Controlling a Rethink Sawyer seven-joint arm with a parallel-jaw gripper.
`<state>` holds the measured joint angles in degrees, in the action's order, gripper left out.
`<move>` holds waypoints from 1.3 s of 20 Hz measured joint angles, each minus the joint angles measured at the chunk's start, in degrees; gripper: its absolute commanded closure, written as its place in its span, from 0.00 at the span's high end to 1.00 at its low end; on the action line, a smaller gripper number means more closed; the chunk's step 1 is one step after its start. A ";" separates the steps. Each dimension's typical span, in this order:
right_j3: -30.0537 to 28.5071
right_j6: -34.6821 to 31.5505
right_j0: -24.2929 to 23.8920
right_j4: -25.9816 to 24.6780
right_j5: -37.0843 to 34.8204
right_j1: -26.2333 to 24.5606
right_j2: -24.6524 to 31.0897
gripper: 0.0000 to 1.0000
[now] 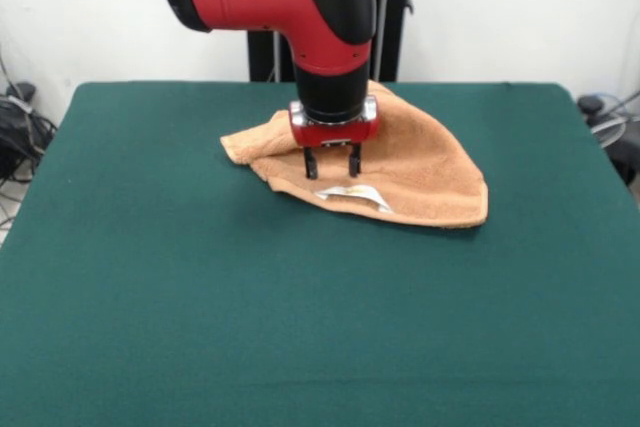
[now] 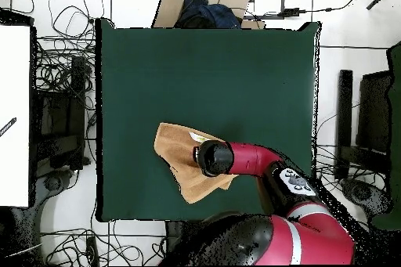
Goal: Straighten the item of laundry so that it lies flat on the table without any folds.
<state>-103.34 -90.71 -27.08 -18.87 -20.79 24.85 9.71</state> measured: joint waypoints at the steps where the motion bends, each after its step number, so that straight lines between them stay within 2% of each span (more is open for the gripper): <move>1: 0.02 0.00 0.01 0.01 0.00 -0.01 0.00 1.00; 9: 0.17 -0.01 0.11 0.05 -0.02 -0.13 -0.13 1.00; 13: 0.70 -0.01 2.60 0.05 0.46 -0.20 -2.14 1.00; 14: 0.95 -0.01 4.78 0.02 1.44 -0.22 -3.89 1.00; 18: 1.08 -0.01 8.64 0.04 4.25 -0.31 -7.22 1.00; 26: 1.04 -0.01 9.53 0.20 5.39 -0.43 -8.17 1.00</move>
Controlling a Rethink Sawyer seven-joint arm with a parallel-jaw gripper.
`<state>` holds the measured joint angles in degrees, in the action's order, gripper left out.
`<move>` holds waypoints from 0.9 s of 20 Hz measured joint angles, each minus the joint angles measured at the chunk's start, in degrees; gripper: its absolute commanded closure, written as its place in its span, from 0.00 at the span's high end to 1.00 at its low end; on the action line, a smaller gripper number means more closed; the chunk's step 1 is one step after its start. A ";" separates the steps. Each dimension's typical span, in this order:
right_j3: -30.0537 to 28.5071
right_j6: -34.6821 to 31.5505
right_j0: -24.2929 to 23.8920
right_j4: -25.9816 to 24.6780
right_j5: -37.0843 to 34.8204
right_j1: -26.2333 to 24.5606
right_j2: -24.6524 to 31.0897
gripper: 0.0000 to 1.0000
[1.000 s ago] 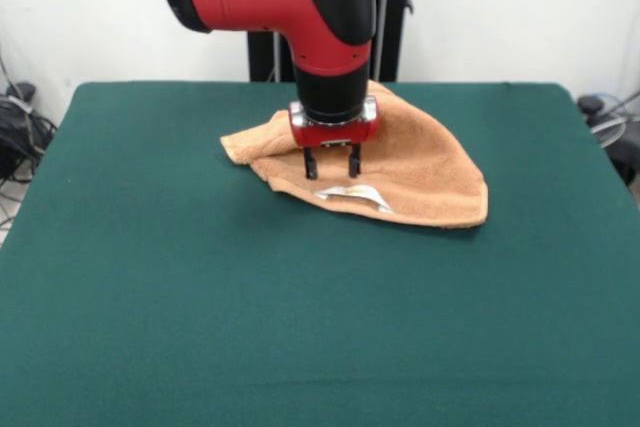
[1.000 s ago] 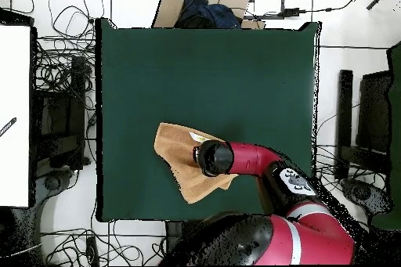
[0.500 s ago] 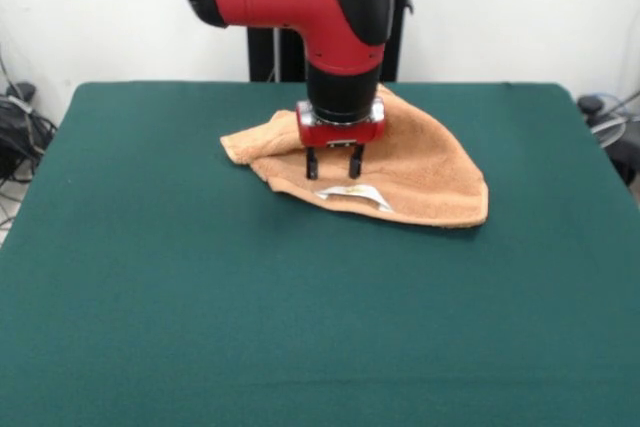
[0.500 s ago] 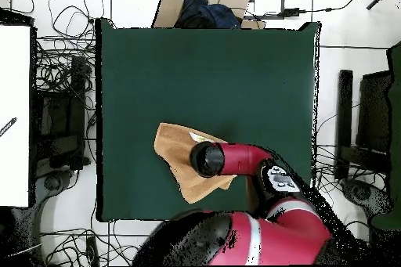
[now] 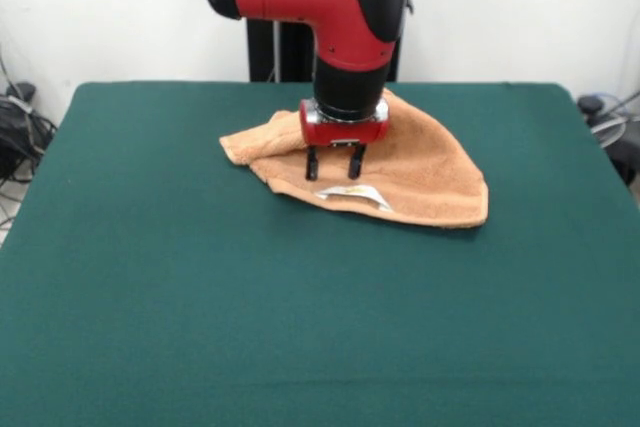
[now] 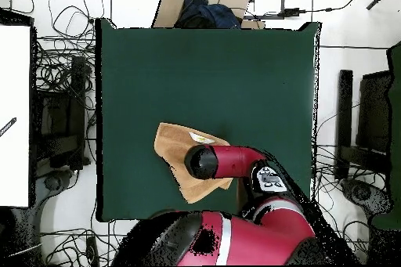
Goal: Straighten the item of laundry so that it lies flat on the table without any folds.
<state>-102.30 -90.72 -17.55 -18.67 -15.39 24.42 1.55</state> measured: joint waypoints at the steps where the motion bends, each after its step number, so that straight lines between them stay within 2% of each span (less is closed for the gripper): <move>1: -0.08 0.00 -0.33 0.12 -0.02 0.01 0.21 1.00; 3: -0.19 0.00 -0.61 0.26 -0.01 0.01 0.38 1.00; 4: -0.26 0.00 -1.11 0.51 0.01 0.02 0.53 0.00; 18: -0.56 0.01 -2.94 1.07 0.63 0.05 0.74 0.00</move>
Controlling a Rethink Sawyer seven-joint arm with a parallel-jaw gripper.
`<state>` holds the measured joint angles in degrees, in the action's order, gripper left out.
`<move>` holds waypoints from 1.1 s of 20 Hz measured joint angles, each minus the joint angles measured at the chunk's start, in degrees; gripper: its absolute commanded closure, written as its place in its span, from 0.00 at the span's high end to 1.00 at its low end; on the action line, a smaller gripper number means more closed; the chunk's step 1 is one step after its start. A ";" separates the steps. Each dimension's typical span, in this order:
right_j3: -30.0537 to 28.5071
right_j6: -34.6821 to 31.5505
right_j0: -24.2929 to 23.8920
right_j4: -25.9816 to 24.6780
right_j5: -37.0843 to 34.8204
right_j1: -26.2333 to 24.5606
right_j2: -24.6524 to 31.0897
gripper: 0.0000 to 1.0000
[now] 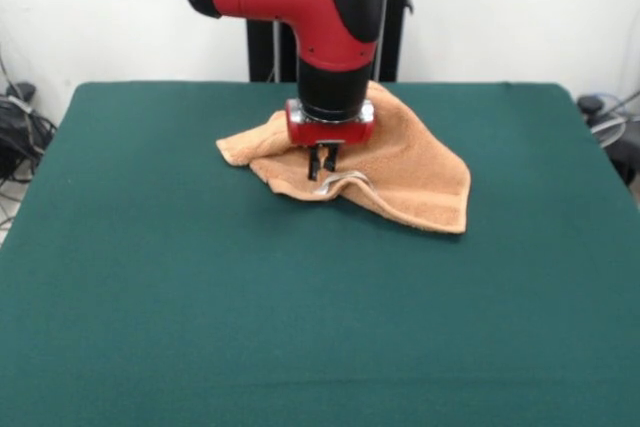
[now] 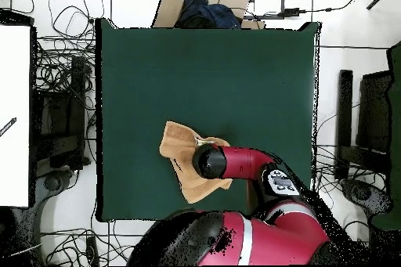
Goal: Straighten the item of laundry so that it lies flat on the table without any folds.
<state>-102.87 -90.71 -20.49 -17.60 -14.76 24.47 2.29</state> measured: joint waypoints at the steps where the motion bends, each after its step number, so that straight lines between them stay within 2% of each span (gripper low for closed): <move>1: -0.05 0.00 -0.15 -0.01 0.00 0.02 0.12 0.00; 6: -0.71 0.00 -2.66 -0.03 -0.18 0.18 2.11 0.00; 22: -0.73 0.00 -3.72 -0.09 -1.44 0.54 3.13 0.00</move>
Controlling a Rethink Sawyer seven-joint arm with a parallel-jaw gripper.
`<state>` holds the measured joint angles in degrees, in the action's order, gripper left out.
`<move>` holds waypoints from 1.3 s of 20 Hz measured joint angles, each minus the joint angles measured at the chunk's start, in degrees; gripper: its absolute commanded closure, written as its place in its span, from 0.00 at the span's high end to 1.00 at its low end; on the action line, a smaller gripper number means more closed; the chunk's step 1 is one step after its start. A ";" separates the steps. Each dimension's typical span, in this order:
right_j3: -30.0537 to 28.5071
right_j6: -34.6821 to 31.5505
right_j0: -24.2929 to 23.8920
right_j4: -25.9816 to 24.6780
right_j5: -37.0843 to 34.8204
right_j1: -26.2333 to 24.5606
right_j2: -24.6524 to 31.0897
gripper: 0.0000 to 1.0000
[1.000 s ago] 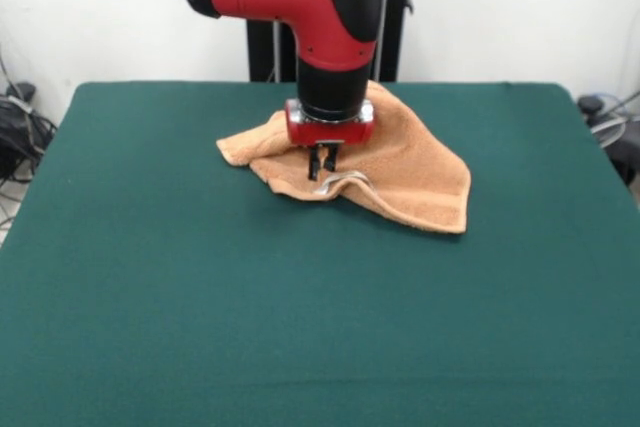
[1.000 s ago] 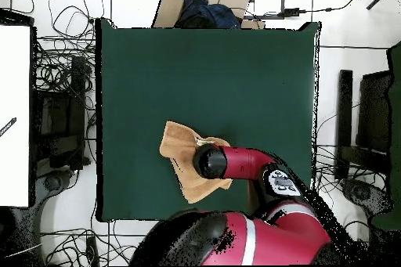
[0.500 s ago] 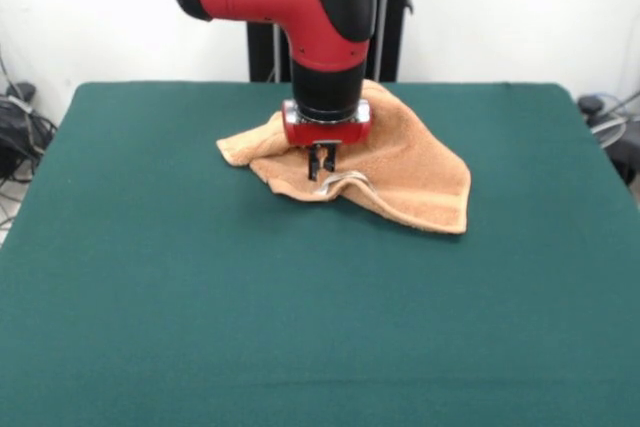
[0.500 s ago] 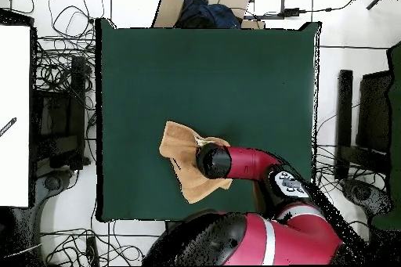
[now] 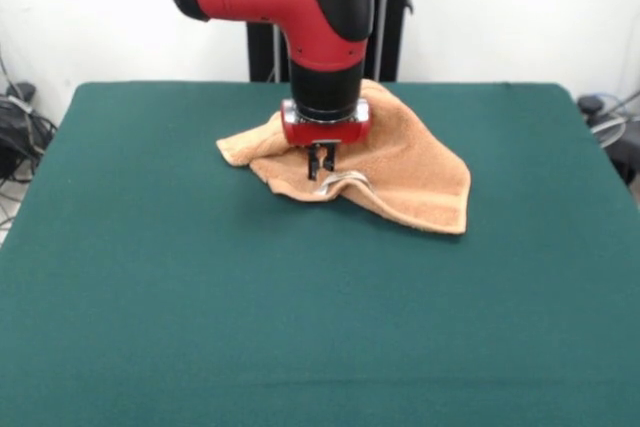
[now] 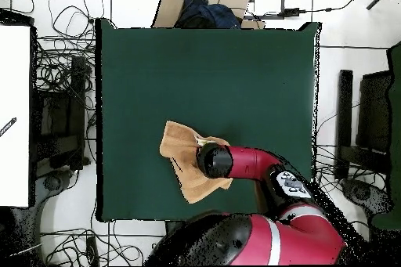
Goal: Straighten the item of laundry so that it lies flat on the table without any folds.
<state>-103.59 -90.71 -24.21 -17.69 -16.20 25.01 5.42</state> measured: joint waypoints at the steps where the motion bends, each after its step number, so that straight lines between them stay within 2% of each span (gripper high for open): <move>1: 0.00 0.00 0.01 0.00 -0.11 0.14 0.02 0.00; 18: 1.44 0.00 2.41 0.85 -8.35 7.30 2.40 0.00; 26: 2.95 0.00 1.74 0.98 -8.54 7.21 4.78 0.00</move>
<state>-100.65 -90.71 -22.46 -16.71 -24.74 32.22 10.21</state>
